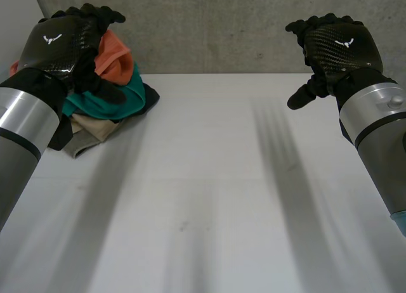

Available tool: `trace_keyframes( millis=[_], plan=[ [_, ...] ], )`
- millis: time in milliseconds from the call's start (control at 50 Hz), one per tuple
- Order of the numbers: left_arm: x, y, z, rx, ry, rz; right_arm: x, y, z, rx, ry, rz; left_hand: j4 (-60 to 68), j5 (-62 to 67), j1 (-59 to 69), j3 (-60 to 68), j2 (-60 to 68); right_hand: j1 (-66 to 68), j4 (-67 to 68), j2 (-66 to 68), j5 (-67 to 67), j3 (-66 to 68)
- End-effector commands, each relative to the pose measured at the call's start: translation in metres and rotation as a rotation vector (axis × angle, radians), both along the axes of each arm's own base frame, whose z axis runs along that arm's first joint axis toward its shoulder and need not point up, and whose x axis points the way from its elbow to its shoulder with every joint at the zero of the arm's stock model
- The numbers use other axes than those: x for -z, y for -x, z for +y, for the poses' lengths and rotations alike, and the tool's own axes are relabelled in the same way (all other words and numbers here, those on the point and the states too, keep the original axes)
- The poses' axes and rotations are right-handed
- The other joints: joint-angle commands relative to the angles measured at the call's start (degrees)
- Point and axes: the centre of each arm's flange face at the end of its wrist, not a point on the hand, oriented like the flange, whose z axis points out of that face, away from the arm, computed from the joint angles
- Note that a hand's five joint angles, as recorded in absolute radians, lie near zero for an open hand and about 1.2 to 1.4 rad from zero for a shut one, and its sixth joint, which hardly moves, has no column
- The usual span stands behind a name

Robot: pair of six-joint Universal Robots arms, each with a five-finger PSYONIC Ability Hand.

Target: Fold the laundry.

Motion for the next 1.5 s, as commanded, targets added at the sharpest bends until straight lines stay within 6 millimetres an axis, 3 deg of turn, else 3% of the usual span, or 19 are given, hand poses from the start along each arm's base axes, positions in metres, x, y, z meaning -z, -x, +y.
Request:
trace_keyframes(
  millis=[20,220,300,400,540,580,720,860,1000,1080,1100,1140,1220,1280,1320,1340,1400,1420,1500],
  plan=[
    [-0.004,0.0,-0.001,-0.001,0.011,0.004,0.0,0.0,0.0,0.0,0.001,0.0,-5.5,-5.5,-5.5,-5.5,-5.5,-4.9,-5.9,-5.9,-5.5,-5.8],
    [-0.011,-0.001,-0.005,-0.006,0.034,0.007,0.0,0.0,0.0,0.0,0.001,0.0,-5.7,-5.6,-5.7,-5.6,-5.7,-4.9,-5.9,-5.9,-5.5,-5.8],
    [-0.018,-0.004,-0.019,-0.031,0.056,0.012,0.0,0.0,0.001,-0.003,-0.002,0.002,-5.7,-5.6,-5.7,-5.6,-5.7,-4.9,-5.9,-5.9,-5.5,-5.8],
    [-0.005,-0.011,-0.073,-0.112,0.039,-0.044,0.002,-0.001,0.001,-0.01,-0.006,0.004,-5.9,-5.8,-5.8,-5.8,-5.8,-4.9,-5.9,-5.9,-5.5,-5.8],
    [0.009,-0.013,-0.13,-0.183,0.088,-0.161,0.004,-0.001,0.001,-0.012,-0.01,0.01,-5.9,-5.8,-5.8,-5.8,-5.8,-4.9,-5.9,-5.9,-5.5,-5.8],
    [0.016,-0.018,-0.158,-0.226,0.133,-0.209,0.004,-0.001,0.001,-0.012,-0.01,0.01,-5.9,-5.8,-5.8,-5.8,-5.8,-4.9,-5.9,-5.9,-5.5,-5.8],
    [0.053,-0.038,-0.232,-0.336,0.229,-0.344,0.007,-0.001,0.001,-0.013,-0.018,0.018,-5.9,-5.8,-5.8,-5.8,-5.8,-4.9,-5.9,-5.9,-5.5,-5.8],
    [0.103,-0.047,-0.278,-0.357,0.263,-0.462,0.011,-0.002,0.0,-0.013,-0.027,0.022,-5.9,-5.8,-5.8,-5.8,-5.8,-4.9,-5.9,-5.9,-5.5,-5.8],
    [0.14,-0.052,-0.303,-0.329,0.275,-0.482,0.018,-0.002,-0.003,-0.01,-0.045,0.034,-4.4,-4.3,-4.3,-4.3,-4.3,-4.9,-5.9,-5.9,-5.5,-5.8],
    [0.148,-0.055,-0.314,-0.333,0.303,-0.478,0.024,-0.004,-0.005,-0.011,-0.056,0.046,13.6,13.6,13.6,13.6,13.6,-4.9,-5.9,-5.9,-5.5,-5.8],
    [0.146,-0.056,-0.316,-0.34,0.313,-0.474,0.024,-0.004,-0.006,-0.009,-0.057,0.047,39.4,39.5,39.5,39.5,39.5,-4.9,-5.9,-5.9,-5.5,-5.8],
    [0.141,-0.054,-0.316,-0.344,0.332,-0.468,0.026,-0.004,-0.006,-0.011,-0.061,0.049,64.0,64.1,64.1,64.1,64.0,-4.9,-5.9,-5.9,-5.5,-5.8],
    [0.114,-0.04,-0.309,-0.345,0.42,-0.43,0.028,-0.005,-0.007,-0.011,-0.065,0.051,64.1,64.2,64.1,64.2,64.1,-4.9,-5.9,-5.9,-5.5,-5.8],
    [0.06,-0.021,-0.289,-0.34,0.535,-0.377,0.028,-0.005,-0.006,-0.012,-0.065,0.051,64.1,64.2,64.1,64.2,64.1,-4.9,-5.9,-5.9,-5.5,-5.8],
    [0.037,-0.014,-0.276,-0.329,0.574,-0.347,0.028,-0.005,-0.006,-0.012,-0.065,0.051,64.1,64.2,64.1,64.2,64.1,-4.9,-5.9,-5.9,-5.5,-5.8],
    [0.01,-0.007,-0.26,-0.316,0.624,-0.307,0.028,-0.005,-0.006,-0.012,-0.065,0.051,64.1,64.2,64.1,64.2,64.1,-4.9,-5.9,-5.9,-5.5,-5.8],
    [-0.027,0.004,-0.234,-0.285,0.692,-0.237,0.028,-0.005,-0.006,-0.014,-0.065,0.051,64.1,64.2,64.1,64.2,64.1,-4.9,-5.9,-5.9,-5.5,-5.8],
    [-0.05,0.01,-0.216,-0.262,0.724,-0.189,0.028,-0.005,-0.006,-0.014,-0.065,0.051,64.1,64.2,64.1,64.2,64.1,-4.9,-5.9,-5.9,-5.5,-5.8],
    [-0.091,0.023,-0.174,-0.182,0.759,-0.061,0.027,-0.005,-0.007,-0.012,-0.063,0.05,64.1,64.2,64.1,64.2,64.1,-4.9,-5.9,-5.9,-5.5,-5.8]
  ],
)
